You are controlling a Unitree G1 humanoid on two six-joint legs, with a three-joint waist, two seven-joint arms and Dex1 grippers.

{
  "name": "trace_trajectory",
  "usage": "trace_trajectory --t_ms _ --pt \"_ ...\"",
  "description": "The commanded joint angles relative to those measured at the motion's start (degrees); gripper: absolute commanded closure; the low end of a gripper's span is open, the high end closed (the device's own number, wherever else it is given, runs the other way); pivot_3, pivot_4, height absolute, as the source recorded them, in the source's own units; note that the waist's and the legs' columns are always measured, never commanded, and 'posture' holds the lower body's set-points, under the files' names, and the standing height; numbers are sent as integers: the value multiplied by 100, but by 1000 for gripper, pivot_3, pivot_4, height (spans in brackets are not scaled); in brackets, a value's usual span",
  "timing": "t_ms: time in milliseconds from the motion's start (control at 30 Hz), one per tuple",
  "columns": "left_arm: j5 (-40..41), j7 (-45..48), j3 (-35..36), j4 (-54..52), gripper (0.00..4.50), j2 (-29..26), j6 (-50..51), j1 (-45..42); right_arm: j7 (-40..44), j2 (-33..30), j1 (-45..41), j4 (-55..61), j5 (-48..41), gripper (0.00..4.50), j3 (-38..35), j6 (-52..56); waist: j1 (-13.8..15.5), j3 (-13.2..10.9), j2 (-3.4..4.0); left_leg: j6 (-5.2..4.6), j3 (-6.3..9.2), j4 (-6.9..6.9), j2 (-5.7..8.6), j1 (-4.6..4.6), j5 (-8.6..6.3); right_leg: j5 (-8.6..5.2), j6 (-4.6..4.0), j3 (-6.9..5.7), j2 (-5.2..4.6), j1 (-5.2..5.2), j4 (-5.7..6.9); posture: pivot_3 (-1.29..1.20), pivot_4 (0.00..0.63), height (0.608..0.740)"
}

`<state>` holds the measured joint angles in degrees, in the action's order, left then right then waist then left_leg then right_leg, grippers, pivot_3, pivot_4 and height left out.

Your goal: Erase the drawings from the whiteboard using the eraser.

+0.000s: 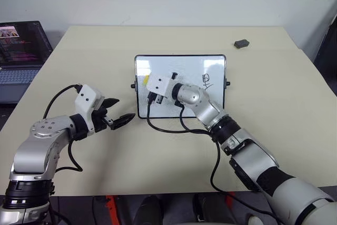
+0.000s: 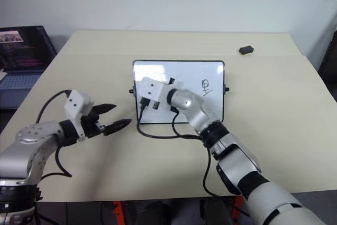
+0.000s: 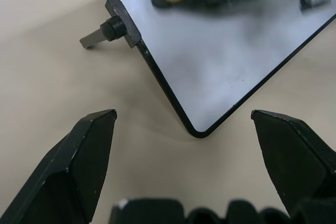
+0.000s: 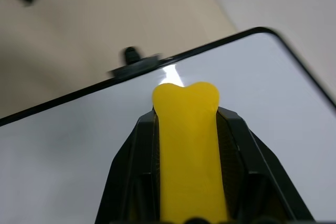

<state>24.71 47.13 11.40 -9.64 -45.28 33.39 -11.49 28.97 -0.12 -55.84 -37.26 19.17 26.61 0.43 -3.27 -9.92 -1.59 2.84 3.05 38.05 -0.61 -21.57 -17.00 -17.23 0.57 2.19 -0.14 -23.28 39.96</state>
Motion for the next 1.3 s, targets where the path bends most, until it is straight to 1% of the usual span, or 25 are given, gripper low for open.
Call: trace_trajectory --t_ms 33,133,167,267,333,400,467,600,700,800,900,967,1000,1067,1133,1233,1300 --pt "50 39 23 -184 0 -34 -19 -67 132 -44 171 132 48 3399 43 161 1 0 0 0 0 1 0 1 0 0 0 0 0 0 2 0 150 740" --pt "53 40 9 -189 0 -22 -16 -82 -136 30 70 260 -226 3399 -360 126 2 -1 1 0 2 2 0 1 0 0 0 -2 0 0 5 0 150 740" --pt "53 42 0 -189 0 -16 -21 -89 -97 45 60 377 -411 3399 -535 155 10 -2 1 0 3 2 0 1 0 0 0 -2 0 0 6 0 150 740" --pt "87 66 -17 -209 0 26 -42 -114 292 36 259 1127 -1074 3399 -991 562 38 -2 1 0 7 3 1 -6 0 0 0 -5 0 -1 1 0 150 740" --pt "149 77 -15 -257 0 79 -30 -148 678 -64 573 1978 -1562 3400 -1217 1181 48 -2 1 0 12 2 1 -17 0 0 0 -9 -1 -4 -8 0 150 740" --pt "218 116 -39 -361 0 110 11 -153 1119 -308 1023 2947 -2000 3400 -1287 1823 55 -2 1 0 13 0 0 -29 -1 0 1 -10 -1 -11 -12 0 150 740" --pt "287 107 -82 -497 0 165 60 -158 1363 -678 1585 3868 -2214 3401 -1288 2309 65 -2 1 0 13 -4 0 -35 -2 -1 2 -10 -1 -14 -17 0 150 740" --pt "382 37 -175 -724 0 288 169 -211 1285 -1287 2567 5155 -2420 3401 -1477 3096 139 -2 1 -1 12 -7 2 -45 -4 -2 3 -8 -3 -15 -45 0 150 740" --pt "483 129 -265 -896 0 299 262 -250 1212 -1778 3206 5768 -2448 3401 -1659 3311 136 -2 1 -2 10 -2 1 -43 -4 -2 3 -7 -2 -15 -39 0 150 740" --pt "477 219 -394 -935 0 261 239 -313 1012 -1988 3673 6039 -2488 3401 -1876 3413 130 -2 1 -2 7 -2 0 -32 -3 -2 4 -5 1 -11 -29 0 150 740" --pt "430 214 -508 -846 0 290 206 -496 900 -2281 4039 6187 -2277 3401 -1792 3179 141 -2 0 -2 7 1 1 -24 -2 -3 4 -3 4 -6 -20 0 150 740" --pt "403 257 -558 -751 0 281 172 -590 794 -2271 4096 6245 -2293 3401 -1740 3174 135 -3 0 -2 5 4 2 -23 -2 -3 5 -1 5 -4 -19 0 150 740" --pt "353 315 -632 -663 0 271 119 -666 672 -2182 4050 6252 -2263 3401 -1707 3086 127 -3 0 -2 2 5 2 -21 -2 -3 5 2 5 -3 -17 0 150 740" --pt "282 368 -749 -464 0 301 48 -853 207 -1788 3623 5993 -2102 3401 -1671 2735 103 -3 -1 -2 0 6 1 -17 -1 -3 5 5 9 -3 -11 0 150 740" --pt "240 423 -783 -339 0 292 -11 -925 -62 -1573 3317 5736 -1971 3401 -1625 2512 61 -4 0 -1 -1 8 -3 -14 0 -3 5 6 14 -4 -3 0 150 740" --pt "210 505 -813 -264 0 252 -75 -920 -308 -1389 2689 5045 -1712 3401 -1530 2056 58 -4 0 0 1 8 -2 -12 0 -3 4 5 15 -2 -4 0 150 740" --pt "192 548 -806 -240 0 244 -97 -914 -429 -1353 2439 4659 -1605 3401 -1525 1819 60 -4 0 0 0 8 1 -16 0 -3 4 6 12 -2 -9 0 150 740"
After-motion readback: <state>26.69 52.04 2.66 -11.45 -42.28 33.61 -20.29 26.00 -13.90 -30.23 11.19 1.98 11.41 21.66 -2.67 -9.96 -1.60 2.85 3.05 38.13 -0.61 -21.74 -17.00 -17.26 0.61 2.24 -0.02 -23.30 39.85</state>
